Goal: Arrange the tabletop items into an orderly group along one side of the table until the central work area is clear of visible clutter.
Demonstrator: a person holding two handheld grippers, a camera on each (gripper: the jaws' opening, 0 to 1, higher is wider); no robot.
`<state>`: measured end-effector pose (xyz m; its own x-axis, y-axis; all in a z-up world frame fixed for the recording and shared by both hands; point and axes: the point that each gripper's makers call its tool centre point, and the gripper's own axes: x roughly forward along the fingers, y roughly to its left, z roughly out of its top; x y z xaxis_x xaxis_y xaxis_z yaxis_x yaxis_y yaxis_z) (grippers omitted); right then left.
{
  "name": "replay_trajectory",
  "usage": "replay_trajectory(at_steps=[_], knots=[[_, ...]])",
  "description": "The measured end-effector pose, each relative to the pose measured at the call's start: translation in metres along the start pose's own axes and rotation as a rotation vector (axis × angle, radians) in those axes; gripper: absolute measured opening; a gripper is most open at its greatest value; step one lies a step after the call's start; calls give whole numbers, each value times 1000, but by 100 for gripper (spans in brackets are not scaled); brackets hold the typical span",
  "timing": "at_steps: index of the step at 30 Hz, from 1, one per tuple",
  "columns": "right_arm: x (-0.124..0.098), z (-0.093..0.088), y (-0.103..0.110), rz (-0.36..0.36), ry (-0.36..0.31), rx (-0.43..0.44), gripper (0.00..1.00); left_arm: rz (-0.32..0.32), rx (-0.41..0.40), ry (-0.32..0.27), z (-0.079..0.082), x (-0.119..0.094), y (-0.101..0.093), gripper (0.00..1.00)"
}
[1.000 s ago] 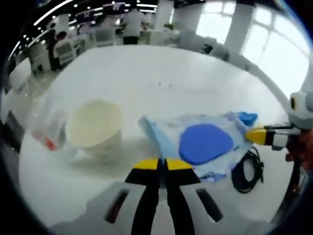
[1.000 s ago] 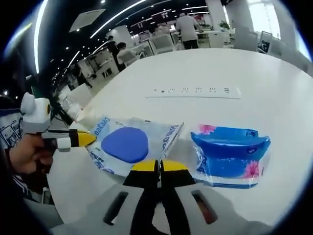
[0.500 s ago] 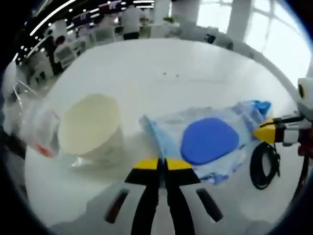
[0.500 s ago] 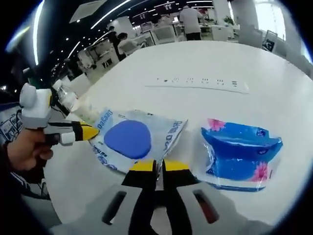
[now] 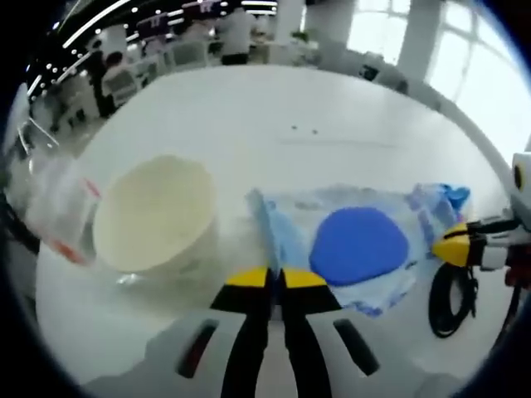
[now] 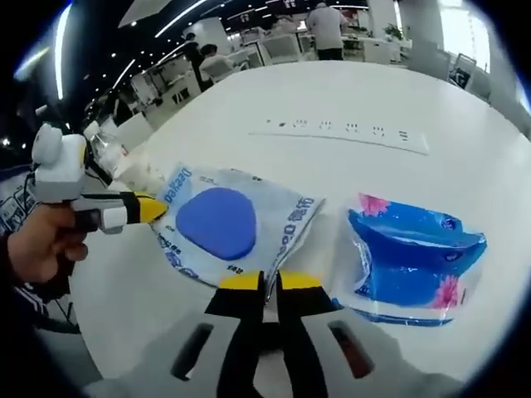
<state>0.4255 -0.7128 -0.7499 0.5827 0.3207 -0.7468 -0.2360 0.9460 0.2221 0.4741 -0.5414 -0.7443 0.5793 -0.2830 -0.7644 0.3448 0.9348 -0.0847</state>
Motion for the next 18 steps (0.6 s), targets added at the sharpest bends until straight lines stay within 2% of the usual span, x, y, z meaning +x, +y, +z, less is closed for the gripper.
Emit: replay_trajectory(at_steps=[3, 8, 14, 18], knots=[[1, 2, 0, -2, -1, -27, 7, -3, -17, 0, 0, 1, 0, 2], [3, 5, 0, -3, -16, -31, 11, -7, 4, -5, 1, 2, -1, 2], [5, -1, 0, -3, 7, -62, 22, -9, 35, -6, -1, 2, 0, 10], [3, 8, 2, -1, -21, -76, 27, -11, 48, -7, -1, 1, -1, 17]])
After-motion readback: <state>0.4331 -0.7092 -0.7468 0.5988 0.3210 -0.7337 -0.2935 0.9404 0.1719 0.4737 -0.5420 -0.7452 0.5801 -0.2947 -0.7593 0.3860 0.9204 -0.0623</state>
